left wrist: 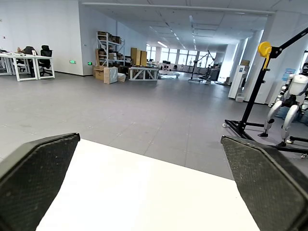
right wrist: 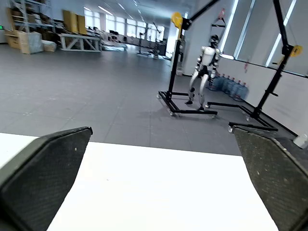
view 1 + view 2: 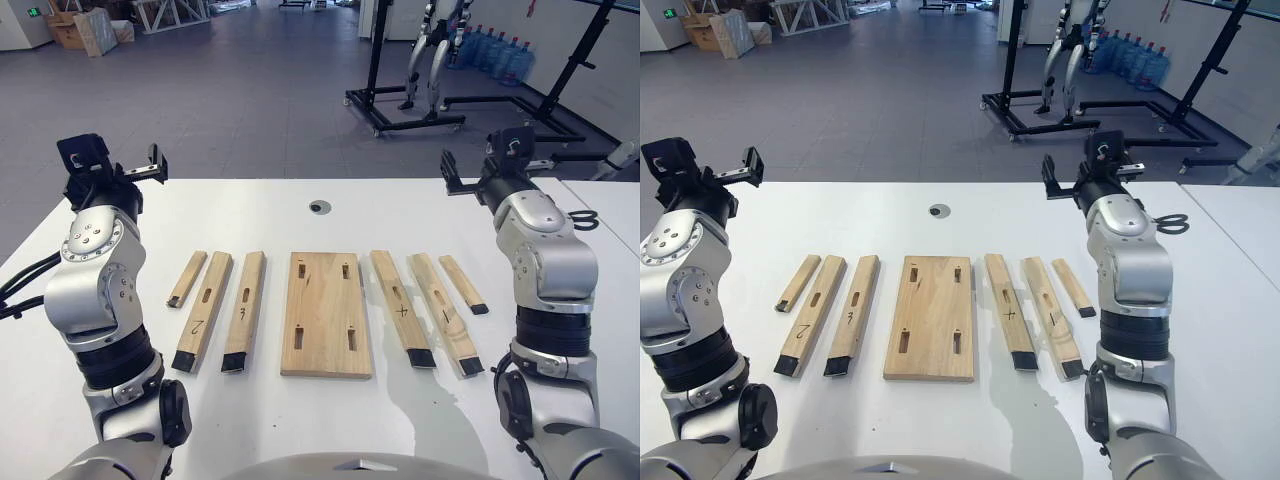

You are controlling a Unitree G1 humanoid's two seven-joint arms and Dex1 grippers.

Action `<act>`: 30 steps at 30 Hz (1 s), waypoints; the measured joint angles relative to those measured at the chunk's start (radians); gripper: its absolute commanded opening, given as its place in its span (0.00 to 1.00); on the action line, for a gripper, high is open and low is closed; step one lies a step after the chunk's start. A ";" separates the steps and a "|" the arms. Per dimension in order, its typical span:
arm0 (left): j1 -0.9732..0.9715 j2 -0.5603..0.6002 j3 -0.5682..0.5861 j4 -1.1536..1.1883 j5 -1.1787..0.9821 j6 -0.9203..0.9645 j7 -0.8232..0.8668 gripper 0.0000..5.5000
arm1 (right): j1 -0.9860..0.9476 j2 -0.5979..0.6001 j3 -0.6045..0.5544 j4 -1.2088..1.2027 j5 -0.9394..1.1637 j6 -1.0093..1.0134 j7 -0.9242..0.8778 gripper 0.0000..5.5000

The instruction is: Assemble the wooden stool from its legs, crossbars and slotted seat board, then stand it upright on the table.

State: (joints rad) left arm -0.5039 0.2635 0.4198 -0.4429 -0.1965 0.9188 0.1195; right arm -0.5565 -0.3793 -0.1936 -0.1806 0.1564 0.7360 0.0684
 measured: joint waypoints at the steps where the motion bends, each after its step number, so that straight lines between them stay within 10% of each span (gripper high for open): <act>1: 0.000 0.001 -0.004 0.001 0.000 -0.001 -0.003 0.98 | 0.008 0.006 0.000 -0.003 0.001 -0.008 0.000 0.98; 30: -0.026 0.001 -0.061 0.051 -0.008 -0.028 -0.031 0.98 | 0.074 0.065 -0.017 -0.023 0.039 -0.086 0.037 0.98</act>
State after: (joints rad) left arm -0.5301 0.2650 0.3590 -0.3916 -0.2048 0.8911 0.0884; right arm -0.4823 -0.3141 -0.2111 -0.2035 0.1954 0.6501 0.1050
